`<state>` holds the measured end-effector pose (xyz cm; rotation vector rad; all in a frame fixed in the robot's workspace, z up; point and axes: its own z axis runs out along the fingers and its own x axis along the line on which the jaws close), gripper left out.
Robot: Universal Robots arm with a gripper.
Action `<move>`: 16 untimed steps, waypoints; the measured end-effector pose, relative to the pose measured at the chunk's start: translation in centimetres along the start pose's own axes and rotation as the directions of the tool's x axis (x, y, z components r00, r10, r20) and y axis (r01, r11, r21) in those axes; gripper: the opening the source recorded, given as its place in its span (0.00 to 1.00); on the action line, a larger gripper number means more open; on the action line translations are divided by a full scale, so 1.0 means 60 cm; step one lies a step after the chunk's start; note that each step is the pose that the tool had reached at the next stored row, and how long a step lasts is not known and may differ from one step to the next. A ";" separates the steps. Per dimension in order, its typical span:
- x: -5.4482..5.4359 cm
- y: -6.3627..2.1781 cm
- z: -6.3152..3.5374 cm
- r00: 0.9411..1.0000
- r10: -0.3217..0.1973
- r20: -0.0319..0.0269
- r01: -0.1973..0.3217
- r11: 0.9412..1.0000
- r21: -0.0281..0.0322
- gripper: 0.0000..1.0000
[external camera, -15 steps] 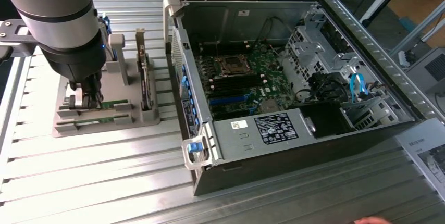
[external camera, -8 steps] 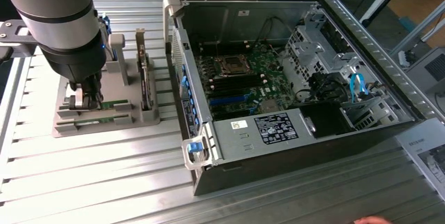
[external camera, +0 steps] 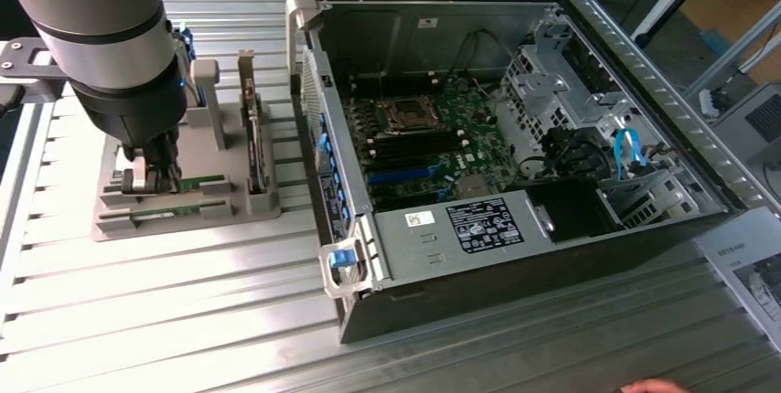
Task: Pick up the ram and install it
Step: 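Pick up the ram and move it above insertion slot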
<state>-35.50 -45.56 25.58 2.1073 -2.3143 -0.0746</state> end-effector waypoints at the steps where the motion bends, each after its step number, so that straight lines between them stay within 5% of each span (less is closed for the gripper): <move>1: 0.000 0.000 0.001 1.000 0.000 0.000 0.000 1.000 0.000 0.24; 16: 0.000 0.000 0.006 1.000 0.000 0.000 0.000 1.000 0.000 0.24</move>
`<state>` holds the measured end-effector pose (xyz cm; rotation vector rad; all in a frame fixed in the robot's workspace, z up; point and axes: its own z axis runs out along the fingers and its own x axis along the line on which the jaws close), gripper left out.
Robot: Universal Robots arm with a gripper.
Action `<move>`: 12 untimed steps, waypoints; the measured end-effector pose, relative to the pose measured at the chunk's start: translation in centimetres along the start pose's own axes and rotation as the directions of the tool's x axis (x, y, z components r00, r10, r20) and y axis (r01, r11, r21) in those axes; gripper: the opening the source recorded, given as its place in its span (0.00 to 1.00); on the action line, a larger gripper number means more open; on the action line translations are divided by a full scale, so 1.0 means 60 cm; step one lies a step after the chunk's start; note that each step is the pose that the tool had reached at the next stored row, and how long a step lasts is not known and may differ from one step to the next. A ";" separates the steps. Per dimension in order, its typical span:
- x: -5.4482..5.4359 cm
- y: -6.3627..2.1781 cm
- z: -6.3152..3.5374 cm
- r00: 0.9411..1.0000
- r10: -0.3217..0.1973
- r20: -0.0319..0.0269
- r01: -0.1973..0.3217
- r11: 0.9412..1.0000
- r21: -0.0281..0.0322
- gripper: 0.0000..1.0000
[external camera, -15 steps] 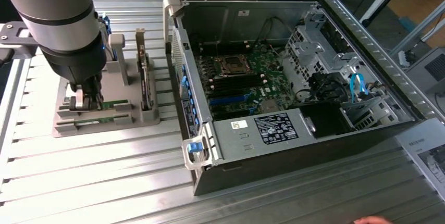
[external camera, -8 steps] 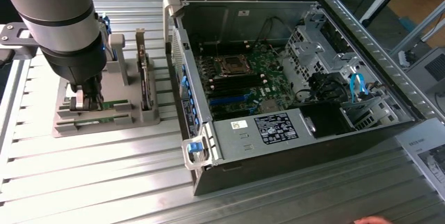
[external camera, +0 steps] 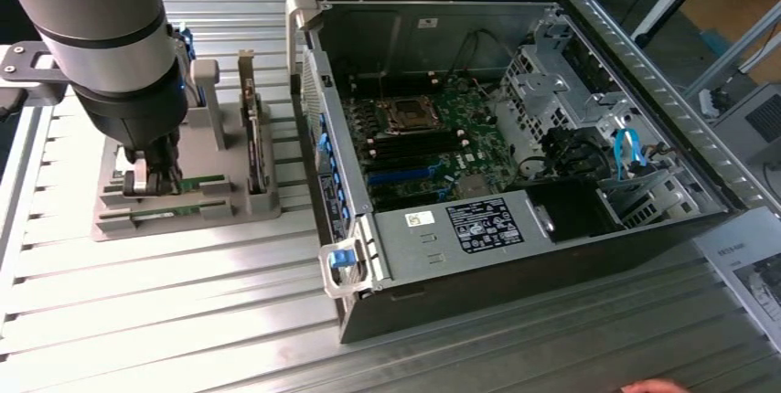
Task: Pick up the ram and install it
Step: 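Pick up the ram and move it above insertion slot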
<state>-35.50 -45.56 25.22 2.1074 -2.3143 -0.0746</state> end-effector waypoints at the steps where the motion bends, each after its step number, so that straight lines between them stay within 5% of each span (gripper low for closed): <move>1: 0.000 0.000 0.001 1.000 0.000 0.000 0.000 1.000 0.000 0.24; 12: 0.000 -0.001 0.016 1.000 0.000 0.000 0.000 1.000 0.000 0.24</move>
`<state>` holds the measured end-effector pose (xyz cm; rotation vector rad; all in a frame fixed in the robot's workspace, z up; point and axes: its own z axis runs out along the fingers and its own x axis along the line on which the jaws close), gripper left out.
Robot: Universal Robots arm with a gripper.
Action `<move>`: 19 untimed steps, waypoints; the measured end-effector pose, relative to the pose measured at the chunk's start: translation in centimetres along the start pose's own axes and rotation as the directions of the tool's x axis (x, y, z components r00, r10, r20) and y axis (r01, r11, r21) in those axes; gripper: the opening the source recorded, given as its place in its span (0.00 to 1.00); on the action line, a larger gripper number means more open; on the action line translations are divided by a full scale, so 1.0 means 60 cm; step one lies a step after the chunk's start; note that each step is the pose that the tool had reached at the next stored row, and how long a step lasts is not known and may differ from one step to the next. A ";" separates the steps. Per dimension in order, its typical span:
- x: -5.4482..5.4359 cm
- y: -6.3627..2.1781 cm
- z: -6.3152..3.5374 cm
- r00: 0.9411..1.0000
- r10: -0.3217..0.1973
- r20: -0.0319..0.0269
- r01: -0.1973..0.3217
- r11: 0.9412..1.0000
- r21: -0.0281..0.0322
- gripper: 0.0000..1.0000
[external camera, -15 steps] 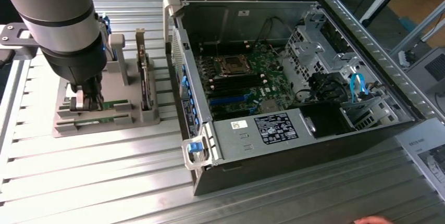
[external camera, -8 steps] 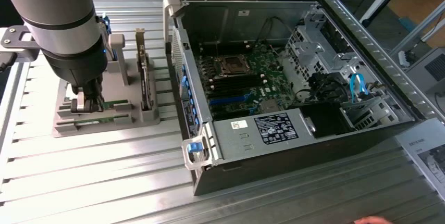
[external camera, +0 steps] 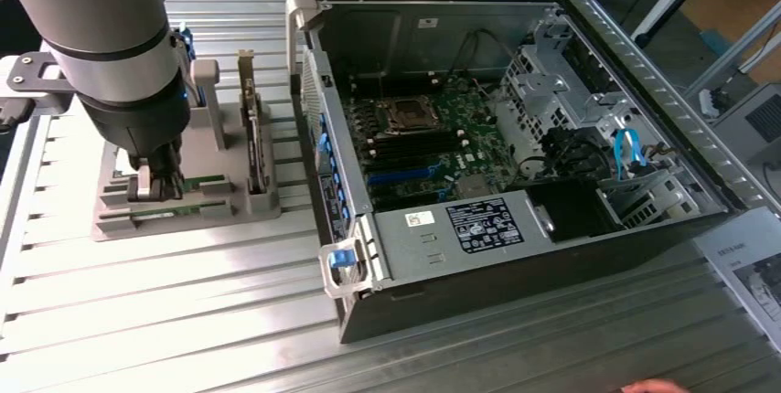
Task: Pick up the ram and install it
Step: 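Pick up the ram and move it above insertion slot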
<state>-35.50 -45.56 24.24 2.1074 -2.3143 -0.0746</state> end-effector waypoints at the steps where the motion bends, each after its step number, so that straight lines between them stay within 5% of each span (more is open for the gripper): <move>1: 0.000 0.000 0.002 1.000 0.000 0.000 0.000 1.000 0.000 0.24; 19: 0.000 -0.001 0.014 1.000 -0.009 0.000 0.009 1.000 0.000 0.24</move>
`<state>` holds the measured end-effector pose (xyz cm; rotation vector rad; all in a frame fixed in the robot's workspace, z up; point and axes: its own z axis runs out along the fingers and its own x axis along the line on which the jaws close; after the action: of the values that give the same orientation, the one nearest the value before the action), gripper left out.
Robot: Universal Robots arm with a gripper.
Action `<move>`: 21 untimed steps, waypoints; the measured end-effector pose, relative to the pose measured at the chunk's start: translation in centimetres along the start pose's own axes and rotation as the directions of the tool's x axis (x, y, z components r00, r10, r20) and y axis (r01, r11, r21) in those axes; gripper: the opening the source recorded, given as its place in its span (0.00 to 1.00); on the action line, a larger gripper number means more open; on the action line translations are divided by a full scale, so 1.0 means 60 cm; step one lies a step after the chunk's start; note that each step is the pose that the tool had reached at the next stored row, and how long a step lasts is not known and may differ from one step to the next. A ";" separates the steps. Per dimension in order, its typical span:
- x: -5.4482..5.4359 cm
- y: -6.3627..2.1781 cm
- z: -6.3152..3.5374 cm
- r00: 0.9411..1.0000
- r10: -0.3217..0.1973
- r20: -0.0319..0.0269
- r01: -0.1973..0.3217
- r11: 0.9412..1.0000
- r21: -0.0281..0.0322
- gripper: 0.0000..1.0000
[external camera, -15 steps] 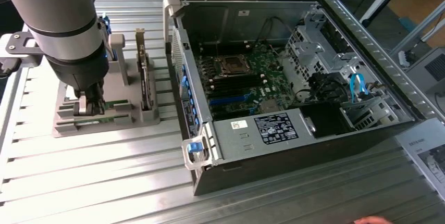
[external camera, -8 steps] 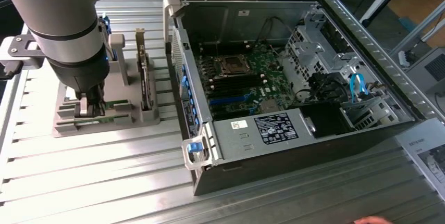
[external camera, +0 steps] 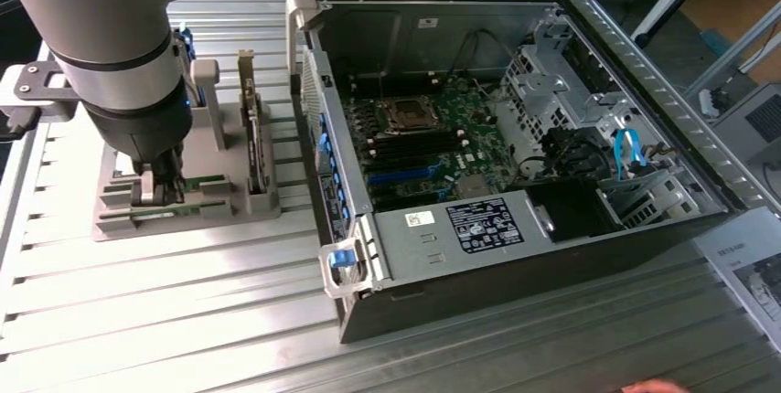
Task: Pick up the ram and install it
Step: 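Pick up the ram and move it above insertion slot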
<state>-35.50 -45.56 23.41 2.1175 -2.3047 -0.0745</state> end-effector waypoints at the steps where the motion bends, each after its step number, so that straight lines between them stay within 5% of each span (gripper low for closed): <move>1: 0.000 0.000 0.000 1.000 -0.004 0.000 0.004 1.000 0.000 0.24; 21: -0.001 0.000 0.002 1.000 -0.019 -0.001 0.019 1.000 0.000 0.24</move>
<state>-35.50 -45.48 23.29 2.1396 -2.2836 -0.0744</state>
